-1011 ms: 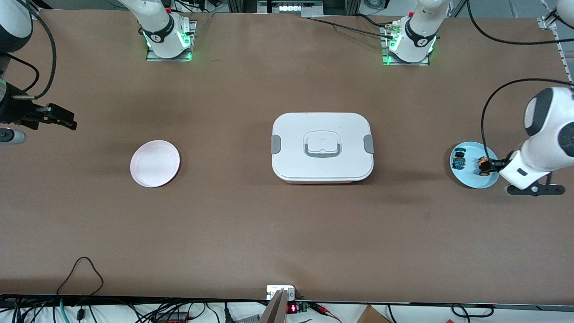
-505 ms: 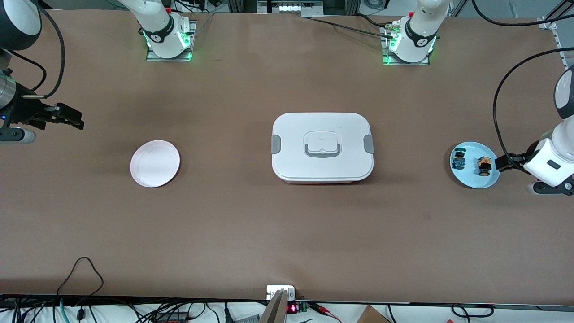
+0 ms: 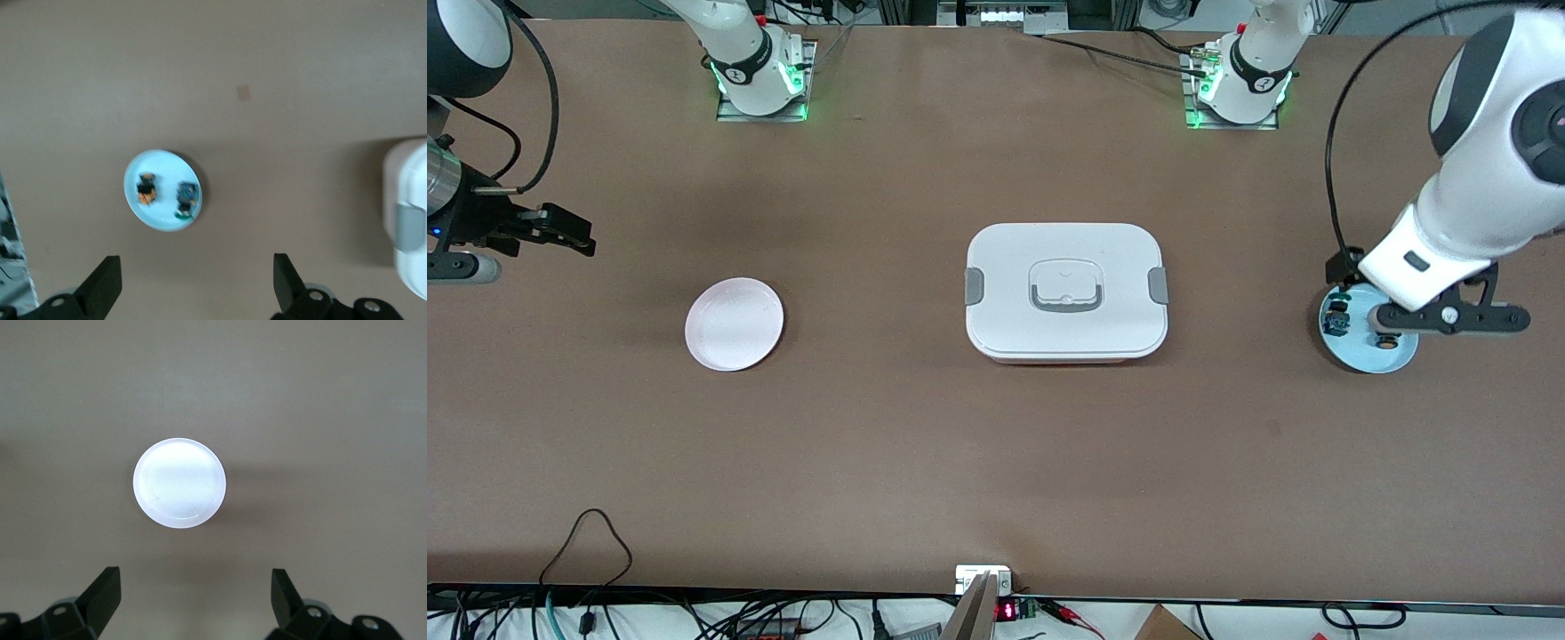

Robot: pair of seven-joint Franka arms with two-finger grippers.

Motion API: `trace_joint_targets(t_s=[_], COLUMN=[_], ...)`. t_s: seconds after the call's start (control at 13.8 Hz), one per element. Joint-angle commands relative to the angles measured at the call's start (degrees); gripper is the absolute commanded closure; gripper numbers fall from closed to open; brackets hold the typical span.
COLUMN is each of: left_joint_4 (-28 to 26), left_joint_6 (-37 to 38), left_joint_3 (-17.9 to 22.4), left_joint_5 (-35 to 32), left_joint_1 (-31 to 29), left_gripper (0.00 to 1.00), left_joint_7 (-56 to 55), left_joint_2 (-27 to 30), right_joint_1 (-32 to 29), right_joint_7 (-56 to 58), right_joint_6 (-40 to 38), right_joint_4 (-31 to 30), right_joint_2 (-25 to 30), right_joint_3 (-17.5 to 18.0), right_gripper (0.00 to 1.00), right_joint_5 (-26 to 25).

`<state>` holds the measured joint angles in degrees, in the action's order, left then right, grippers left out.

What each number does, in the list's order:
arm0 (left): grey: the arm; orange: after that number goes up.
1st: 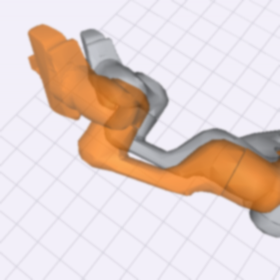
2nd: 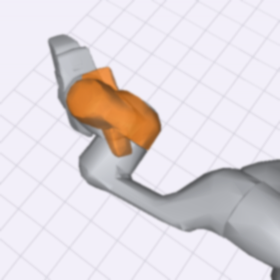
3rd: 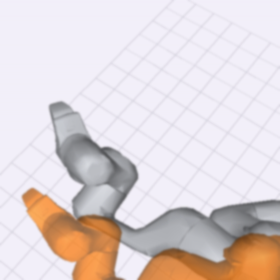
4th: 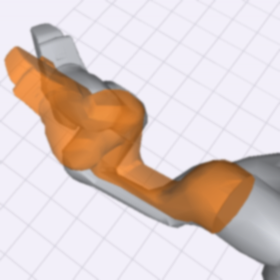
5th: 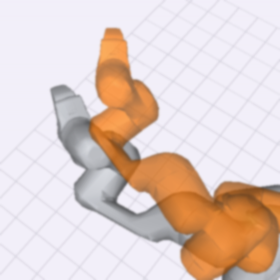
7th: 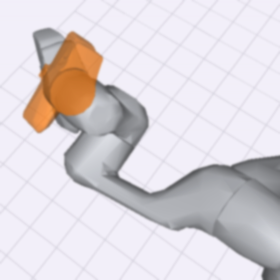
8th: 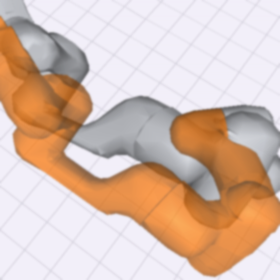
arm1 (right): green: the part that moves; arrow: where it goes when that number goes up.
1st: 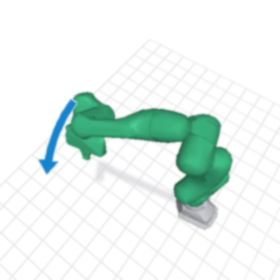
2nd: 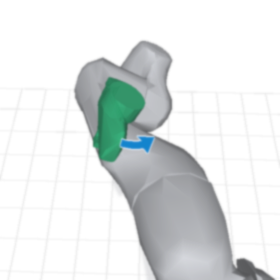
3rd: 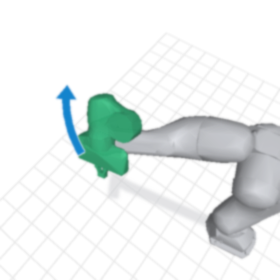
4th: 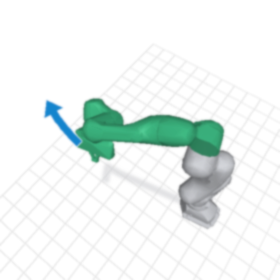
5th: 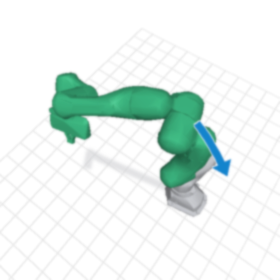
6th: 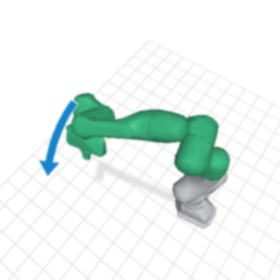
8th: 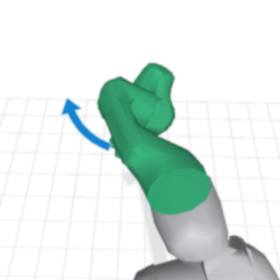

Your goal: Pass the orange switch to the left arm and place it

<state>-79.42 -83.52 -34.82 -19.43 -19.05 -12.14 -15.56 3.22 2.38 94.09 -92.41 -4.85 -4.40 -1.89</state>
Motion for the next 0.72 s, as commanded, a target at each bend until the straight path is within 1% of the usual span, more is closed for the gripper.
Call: trace_joint_targets(t_s=[0.0,0.07,0.14,0.22,0.36,0.65], left_joint_4=[5.85,5.68,4.81,3.41,-0.8,-10.47], left_joint_6=[4.5,4.33,3.81,2.85,-1.36,-8.31], left_joint_3=[19.37,25.53,30.12,32.51,33.07,32.98], left_joint_5=[12.96,17.36,20.8,21.79,21.54,21.45], left_joint_1=[11.28,13.75,15.78,17.28,17.56,17.56], left_gripper=[0.0,0.0,0.0,0.0,0.0,0.0], left_joint_7=[1.77,3.95,6.23,6.69,6.96,6.17], left_joint_2=[2.02,2.81,3.16,3.17,4.39,9.13], right_joint_1=[-0.05,-0.14,-0.23,-0.23,-0.23,-0.14], right_joint_7=[-0.89,-0.8,-0.28,-0.1,0.17,-0.09], right_joint_6=[-0.58,-0.84,-1.1,-1.37,-2.51,-4.71], right_joint_4=[-0.49,-0.49,-0.4,-0.4,-0.14,0.21], right_joint_2=[1.51,1.51,1.51,1.51,1.51,1.6], right_joint_3=[-0.17,-0.17,-0.26,-0.34,-0.34,-0.17], right_gripper=[0.0,0.0,0.0,0.0,0.0,0.0], right_joint_5=[0.31,0.66,0.75,0.75,0.66,0.75])
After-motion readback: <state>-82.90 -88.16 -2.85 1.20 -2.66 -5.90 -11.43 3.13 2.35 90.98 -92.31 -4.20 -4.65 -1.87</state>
